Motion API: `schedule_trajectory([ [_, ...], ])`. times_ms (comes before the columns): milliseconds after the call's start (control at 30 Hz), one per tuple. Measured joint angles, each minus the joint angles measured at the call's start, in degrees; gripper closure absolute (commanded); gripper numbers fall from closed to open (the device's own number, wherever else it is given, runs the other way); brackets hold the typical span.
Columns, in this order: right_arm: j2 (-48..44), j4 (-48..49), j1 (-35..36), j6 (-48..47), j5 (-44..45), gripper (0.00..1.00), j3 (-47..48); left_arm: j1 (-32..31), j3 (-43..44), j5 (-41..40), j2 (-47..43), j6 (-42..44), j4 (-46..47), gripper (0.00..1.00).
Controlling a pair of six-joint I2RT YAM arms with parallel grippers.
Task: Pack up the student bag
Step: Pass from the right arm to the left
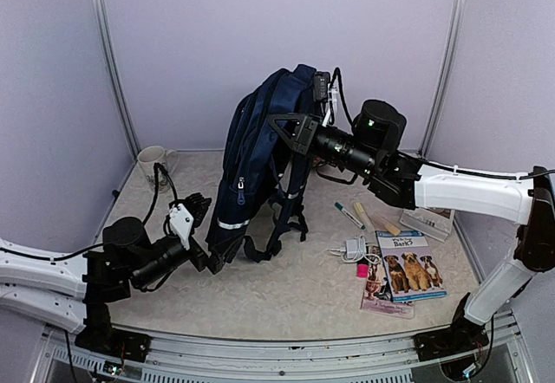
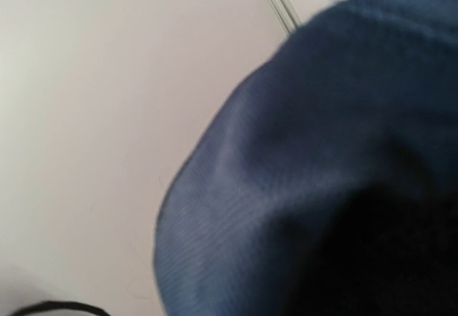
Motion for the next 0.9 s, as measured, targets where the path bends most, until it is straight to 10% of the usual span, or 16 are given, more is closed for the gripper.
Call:
schedule_trajectory([
  [233, 0.0, -0.07, -0.44, 0.57, -1.09, 1.0, 0.0, 4.85, 0.09, 1.27, 9.29, -0.46, 3.89, 0.37],
  [367, -0.13, -0.13, -1.36, 0.96, -2.49, 1.0, -0.2, 5.86, 0.31, 3.56, 11.32, -0.92, 5.22, 0.98],
  [433, -0.85, -0.28, -2.25, 0.92, -3.1, 0.99, -0.92, 5.92, 0.35, 4.42, 11.23, -1.05, 5.29, 1.0],
  [600, -6.43, -8.37, -4.44, -4.42, -3.76, 0.47, -2.32, 5.35, 2.16, 3.89, 8.48, -1.2, 0.35, 1.0],
  [900, -25.11, -24.57, -5.14, -25.0, 4.39, 0.36, -8.2, 3.48, 16.41, -0.72, 7.1, -6.62, -20.79, 1.0],
])
